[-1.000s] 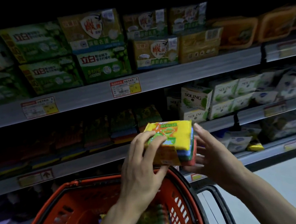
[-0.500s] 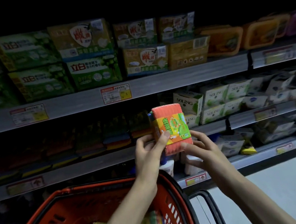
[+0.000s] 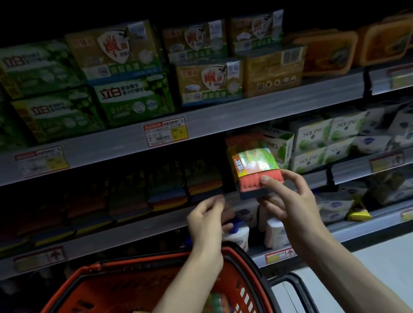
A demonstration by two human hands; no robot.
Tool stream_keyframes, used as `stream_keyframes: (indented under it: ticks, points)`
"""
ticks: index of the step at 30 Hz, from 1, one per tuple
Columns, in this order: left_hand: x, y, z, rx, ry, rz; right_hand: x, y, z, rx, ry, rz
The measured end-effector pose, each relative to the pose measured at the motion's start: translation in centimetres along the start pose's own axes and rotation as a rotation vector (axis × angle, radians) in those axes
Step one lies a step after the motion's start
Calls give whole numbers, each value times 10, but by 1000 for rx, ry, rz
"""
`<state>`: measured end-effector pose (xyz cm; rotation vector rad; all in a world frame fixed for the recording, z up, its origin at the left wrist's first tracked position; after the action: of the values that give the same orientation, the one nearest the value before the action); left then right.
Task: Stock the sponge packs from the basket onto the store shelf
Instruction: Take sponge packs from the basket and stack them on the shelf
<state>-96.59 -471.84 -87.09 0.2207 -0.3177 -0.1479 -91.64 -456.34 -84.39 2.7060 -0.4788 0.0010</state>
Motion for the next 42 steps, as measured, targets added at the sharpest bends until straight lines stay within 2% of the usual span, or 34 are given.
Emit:
stream_keyframes:
  ticks: [4,11,25,32,42]
  points:
    - [-12,0,1,205,-95,121,-4,2,0,16,-26,42]
    - [-23,0,7,392,-99,269,-6,11,2,8,-50,14]
    - [-34,-8,12,468,-154,329,-16,19,19,0,12,20]
    - [-33,-5,15,584,-104,366,-19,21,24,-48,39,40]
    - [-32,-6,10,733,-12,384,-26,32,29,57,142,118]
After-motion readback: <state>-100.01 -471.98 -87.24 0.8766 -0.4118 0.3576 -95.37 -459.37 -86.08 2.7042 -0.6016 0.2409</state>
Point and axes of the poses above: each hand's wrist, its own x-axis away from the middle knuckle, its own y-axis out of the palm, z = x × y, the point moved 3 cm from there along -x, towards the middle knuckle, and after that the axes turned 13 degrees about -z, right-handed, at the moved point
